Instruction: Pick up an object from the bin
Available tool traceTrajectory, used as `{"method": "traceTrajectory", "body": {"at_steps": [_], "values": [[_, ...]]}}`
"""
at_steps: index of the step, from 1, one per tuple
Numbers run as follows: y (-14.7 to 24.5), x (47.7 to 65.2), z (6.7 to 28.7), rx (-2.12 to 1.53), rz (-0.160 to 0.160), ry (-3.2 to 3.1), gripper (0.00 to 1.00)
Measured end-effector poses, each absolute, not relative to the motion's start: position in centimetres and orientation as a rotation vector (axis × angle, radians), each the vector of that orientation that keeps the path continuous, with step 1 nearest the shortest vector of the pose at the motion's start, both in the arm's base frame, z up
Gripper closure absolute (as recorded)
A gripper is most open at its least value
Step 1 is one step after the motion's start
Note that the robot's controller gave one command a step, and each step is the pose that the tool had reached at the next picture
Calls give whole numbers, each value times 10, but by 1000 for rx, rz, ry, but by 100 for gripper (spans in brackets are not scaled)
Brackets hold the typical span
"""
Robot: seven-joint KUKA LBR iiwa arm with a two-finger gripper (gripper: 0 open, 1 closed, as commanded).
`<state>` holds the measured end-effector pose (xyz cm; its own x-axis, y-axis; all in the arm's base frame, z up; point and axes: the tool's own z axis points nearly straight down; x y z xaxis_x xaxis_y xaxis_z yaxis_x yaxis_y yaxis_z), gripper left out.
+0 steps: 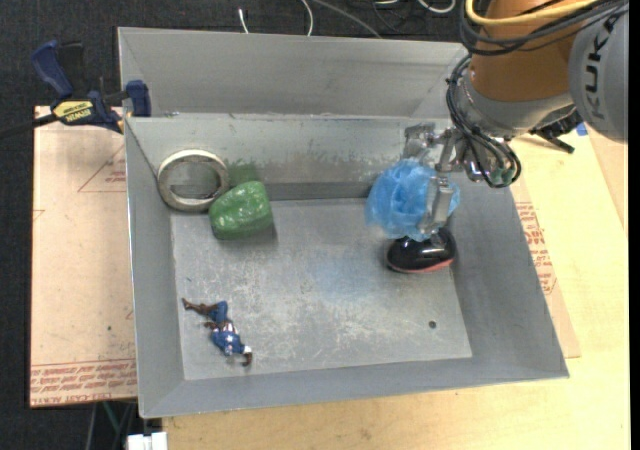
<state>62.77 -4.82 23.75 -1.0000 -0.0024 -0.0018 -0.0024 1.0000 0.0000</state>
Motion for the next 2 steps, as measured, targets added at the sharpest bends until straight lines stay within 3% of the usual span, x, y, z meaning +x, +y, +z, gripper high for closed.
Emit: {"method": "traceTrajectory", "body": {"at_steps": [2], "values": [[-45,621,234,-43,0,3139,0]]}}
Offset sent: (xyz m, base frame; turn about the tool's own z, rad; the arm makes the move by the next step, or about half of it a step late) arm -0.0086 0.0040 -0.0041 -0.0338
